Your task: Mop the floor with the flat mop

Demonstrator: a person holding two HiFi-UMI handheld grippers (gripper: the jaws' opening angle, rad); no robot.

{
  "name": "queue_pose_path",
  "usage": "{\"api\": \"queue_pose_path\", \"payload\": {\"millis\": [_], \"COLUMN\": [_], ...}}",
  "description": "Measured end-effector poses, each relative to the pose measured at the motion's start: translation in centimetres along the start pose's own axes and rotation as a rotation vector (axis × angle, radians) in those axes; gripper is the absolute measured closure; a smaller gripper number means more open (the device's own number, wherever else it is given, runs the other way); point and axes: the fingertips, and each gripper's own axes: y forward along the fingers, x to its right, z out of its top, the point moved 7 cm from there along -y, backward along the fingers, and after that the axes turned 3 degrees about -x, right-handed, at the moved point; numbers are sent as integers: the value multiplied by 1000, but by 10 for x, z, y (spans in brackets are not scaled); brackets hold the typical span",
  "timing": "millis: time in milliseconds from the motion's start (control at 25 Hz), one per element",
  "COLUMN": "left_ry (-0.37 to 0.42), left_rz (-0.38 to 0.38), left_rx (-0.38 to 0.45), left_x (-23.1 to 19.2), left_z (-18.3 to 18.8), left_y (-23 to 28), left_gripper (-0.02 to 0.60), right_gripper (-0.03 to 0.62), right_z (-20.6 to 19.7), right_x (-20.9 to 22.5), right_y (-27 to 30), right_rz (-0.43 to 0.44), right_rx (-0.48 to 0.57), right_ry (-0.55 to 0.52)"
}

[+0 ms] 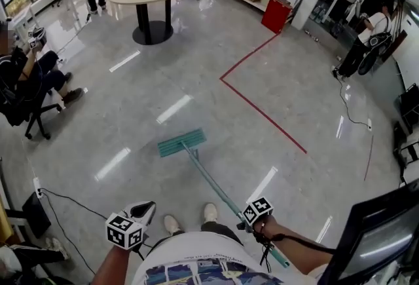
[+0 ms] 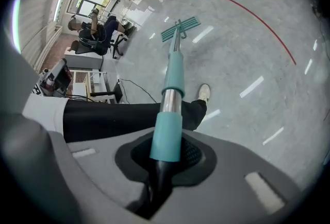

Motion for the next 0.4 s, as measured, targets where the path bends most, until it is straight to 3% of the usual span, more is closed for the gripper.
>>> {"api": "queue_pose_path", "payload": {"millis": [400], "left_ry": [-8], "left_rz": [13], "left_rx": [-14], "left_x": [-4], "left_z": [-8], "left_y": [-18], "left_gripper": [578], "right_gripper": [548], "right_z": [-2], "right_x": [-22], "right_y": [8], "right_rz": [9], "right_rx": [-15], "right_ry": [-27]}}
